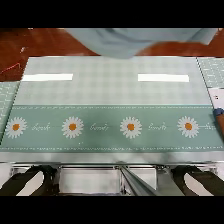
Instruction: Fold the shirts.
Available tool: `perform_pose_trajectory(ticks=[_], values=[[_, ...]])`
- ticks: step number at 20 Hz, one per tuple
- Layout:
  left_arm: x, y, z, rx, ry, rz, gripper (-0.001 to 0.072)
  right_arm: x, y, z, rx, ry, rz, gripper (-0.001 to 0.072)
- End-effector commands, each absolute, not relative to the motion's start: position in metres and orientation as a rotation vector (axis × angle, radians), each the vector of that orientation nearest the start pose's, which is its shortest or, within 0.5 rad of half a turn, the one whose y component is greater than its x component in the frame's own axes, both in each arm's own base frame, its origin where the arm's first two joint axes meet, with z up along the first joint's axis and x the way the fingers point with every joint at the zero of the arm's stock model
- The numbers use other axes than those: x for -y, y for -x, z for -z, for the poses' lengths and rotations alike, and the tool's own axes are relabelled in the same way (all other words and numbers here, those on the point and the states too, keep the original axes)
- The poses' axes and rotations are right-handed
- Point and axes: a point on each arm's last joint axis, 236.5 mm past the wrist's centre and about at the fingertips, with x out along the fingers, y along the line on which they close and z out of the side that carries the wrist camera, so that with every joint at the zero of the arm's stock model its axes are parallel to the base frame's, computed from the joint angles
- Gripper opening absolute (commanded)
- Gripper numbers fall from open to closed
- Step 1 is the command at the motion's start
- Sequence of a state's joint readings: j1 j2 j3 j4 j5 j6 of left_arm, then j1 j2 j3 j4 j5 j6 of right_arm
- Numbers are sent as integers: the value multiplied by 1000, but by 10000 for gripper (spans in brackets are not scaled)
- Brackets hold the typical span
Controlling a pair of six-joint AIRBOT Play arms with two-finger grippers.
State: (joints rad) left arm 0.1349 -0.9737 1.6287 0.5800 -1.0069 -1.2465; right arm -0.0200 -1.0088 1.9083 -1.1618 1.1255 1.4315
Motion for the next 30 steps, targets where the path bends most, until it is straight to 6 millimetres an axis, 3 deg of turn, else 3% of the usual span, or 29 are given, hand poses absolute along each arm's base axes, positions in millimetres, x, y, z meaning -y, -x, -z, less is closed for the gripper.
perform_pose_trajectory(ticks=[1, 4, 6, 8, 11, 13, 17, 18, 20, 23, 26, 27, 28, 30], values=[[114, -294, -495, 9, 225, 581, 20, -45, -261, -508, -34, 6, -194, 28], [99, -255, -492, -8, 139, 465, 20, -26, -217, -496, -86, 14, -110, 28], [92, -237, -470, -88, 104, 412, 20, -23, -202, -469, -194, 16, -98, 28], [90, -232, -429, -232, 197, 386, 20, -25, -202, -439, -300, -11, -105, 28], [97, -235, -328, -489, 276, 401, 20, -43, -225, -384, -460, -47, -180, 27], [103, -232, -249, -661, 340, 411, 20, -56, -255, -341, -557, -74, -236, 27], [106, -218, -91, -1005, 492, 356, 20, -62, -328, -259, -748, -124, -264, 27], [107, -218, -58, -1046, 542, 332, 20, -65, -349, -242, -783, -135, -275, 27], [117, -225, -12, -1067, 632, 334, 20, -78, -395, -206, -835, -191, -323, 27], [121, -252, 30, -1068, 670, 302, 20, -95, -461, -147, -901, -325, -361, 28], [111, -288, 59, -1086, 677, 207, 23, -103, -508, -105, -929, -447, -351, 31], [110, -296, 66, -1108, 683, 193, 126, -104, -518, -96, -935, -491, -337, 129], [108, -307, 69, -1124, 679, 188, 467, -101, -526, -90, -938, -533, -315, 409], [95, -326, 59, -1166, 625, 209, 510, -87, -528, -95, -939, -546, -302, 414]])
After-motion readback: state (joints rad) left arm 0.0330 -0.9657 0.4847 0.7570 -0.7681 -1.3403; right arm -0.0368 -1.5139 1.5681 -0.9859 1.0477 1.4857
